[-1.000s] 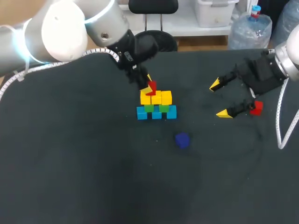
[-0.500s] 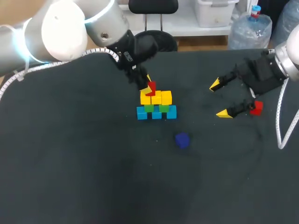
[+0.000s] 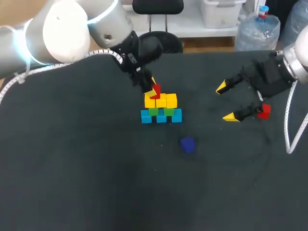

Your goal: Place the blue cubes, place green cubes on the blue cubes, place the yellow cubes on the green cubes, then place the red cubes on the yellow cubes, and place purple cube on the red cubes.

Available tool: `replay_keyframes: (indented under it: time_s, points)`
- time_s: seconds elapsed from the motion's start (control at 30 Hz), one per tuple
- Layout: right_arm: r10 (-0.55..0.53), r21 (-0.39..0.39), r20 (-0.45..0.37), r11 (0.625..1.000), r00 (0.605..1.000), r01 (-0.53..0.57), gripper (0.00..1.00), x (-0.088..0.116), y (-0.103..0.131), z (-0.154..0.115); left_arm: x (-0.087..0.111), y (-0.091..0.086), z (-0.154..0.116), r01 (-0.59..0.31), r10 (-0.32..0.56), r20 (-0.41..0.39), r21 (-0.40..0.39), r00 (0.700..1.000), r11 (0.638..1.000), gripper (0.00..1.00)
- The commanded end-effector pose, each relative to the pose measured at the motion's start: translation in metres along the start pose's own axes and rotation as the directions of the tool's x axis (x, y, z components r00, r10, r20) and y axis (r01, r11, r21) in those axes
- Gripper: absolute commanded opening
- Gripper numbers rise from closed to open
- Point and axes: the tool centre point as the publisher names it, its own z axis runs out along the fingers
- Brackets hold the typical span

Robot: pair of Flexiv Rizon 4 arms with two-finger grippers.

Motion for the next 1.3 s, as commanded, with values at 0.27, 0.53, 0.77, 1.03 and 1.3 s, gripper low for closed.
replay_keyframes:
  time_s: [0.27,0.53,0.77,1.03,1.3]
  points:
    - [-0.001,0.000,0.002,1.000,1.000,0.001,1.00,0.0005,-0.0005,0.0004,0.0001,-0.0008,0.0006,-0.001,0.001,-0.004,0.006,1.000,1.000,0.00]
    - [-0.001,0.000,0.002,1.000,1.000,0.001,1.00,0.0005,-0.0005,0.0004,0.0007,-0.0014,0.0015,-0.001,0.001,-0.002,0.009,1.000,1.000,0.00]
    - [-0.001,0.000,0.002,1.000,1.000,0.001,1.00,0.0005,-0.0005,0.0004,0.0006,-0.0024,0.0021,-0.004,0.004,-0.006,0.011,1.000,1.000,0.00]
    - [-0.001,0.000,0.002,1.000,1.000,0.001,1.00,0.0005,-0.0005,0.0004,0.0006,-0.0028,0.0019,-0.001,0.001,-0.012,0.011,1.000,1.000,0.29]
    - [-0.001,0.000,0.002,1.000,1.000,0.001,1.00,0.0005,-0.0005,0.0004,0.0011,-0.0030,0.0013,0.003,-0.003,-0.015,0.013,1.000,1.000,0.99]
